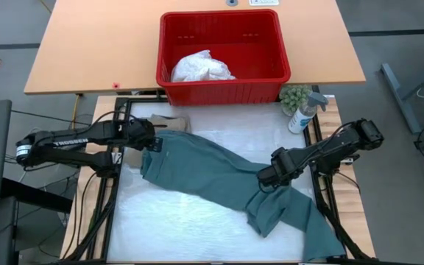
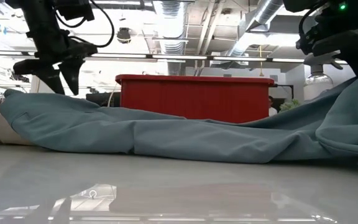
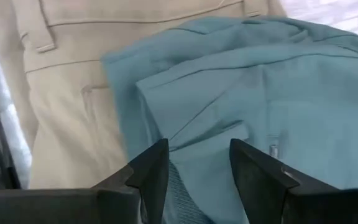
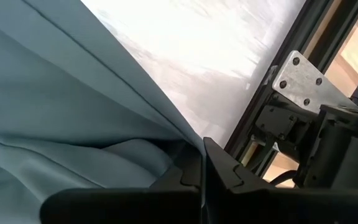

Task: Fold Laundry from Bin
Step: Fold the blue pants in the red bin

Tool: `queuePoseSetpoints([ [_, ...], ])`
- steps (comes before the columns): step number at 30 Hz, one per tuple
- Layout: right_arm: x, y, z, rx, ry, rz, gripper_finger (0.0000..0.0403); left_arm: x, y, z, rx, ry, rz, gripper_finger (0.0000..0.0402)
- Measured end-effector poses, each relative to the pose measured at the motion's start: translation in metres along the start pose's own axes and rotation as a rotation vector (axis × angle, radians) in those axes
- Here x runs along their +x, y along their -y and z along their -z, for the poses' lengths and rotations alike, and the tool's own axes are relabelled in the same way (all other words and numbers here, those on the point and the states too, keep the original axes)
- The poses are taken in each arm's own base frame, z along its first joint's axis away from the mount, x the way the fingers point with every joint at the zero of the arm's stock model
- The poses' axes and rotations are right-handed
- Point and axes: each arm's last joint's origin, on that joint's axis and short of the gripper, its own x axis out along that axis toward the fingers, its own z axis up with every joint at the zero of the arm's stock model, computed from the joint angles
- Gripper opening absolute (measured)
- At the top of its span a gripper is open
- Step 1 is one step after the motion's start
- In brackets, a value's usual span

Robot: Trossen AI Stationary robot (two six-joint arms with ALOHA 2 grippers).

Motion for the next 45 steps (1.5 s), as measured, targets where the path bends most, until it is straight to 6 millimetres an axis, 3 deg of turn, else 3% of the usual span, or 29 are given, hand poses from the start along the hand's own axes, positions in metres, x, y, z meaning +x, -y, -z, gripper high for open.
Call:
queuePoseSetpoints([
  [12, 0.0, 0.0, 0.0, -0.035, 0.005, -0.004, 0.0023, 0.015, 0.007, 0.0, -0.052, 0.009, -0.019, 0.0158],
  [20, 0.0, -0.002, 0.0, -0.063, 0.009, -0.016, 0.0024, 0.032, -0.001, 0.01, -0.087, -0.019, -0.077, 0.0158],
  [28, 0.0, -0.002, -0.002, -0.103, 0.007, -0.018, 0.0024, 0.023, 0.001, 0.008, -0.084, -0.031, -0.025, 0.0158],
  [36, 0.0, -0.002, -0.002, -0.105, 0.006, -0.019, 0.0024, 0.035, -0.002, 0.014, -0.074, -0.064, -0.064, 0.0154],
  [39, 0.0, -0.002, -0.002, -0.105, 0.006, -0.018, 0.0024, 0.037, -0.002, 0.015, -0.058, -0.081, -0.071, 0.0125],
  [45, 0.0, -0.002, -0.002, -0.104, 0.009, -0.017, 0.0024, 0.034, -0.002, 0.015, -0.029, -0.079, -0.039, 0.0013],
])
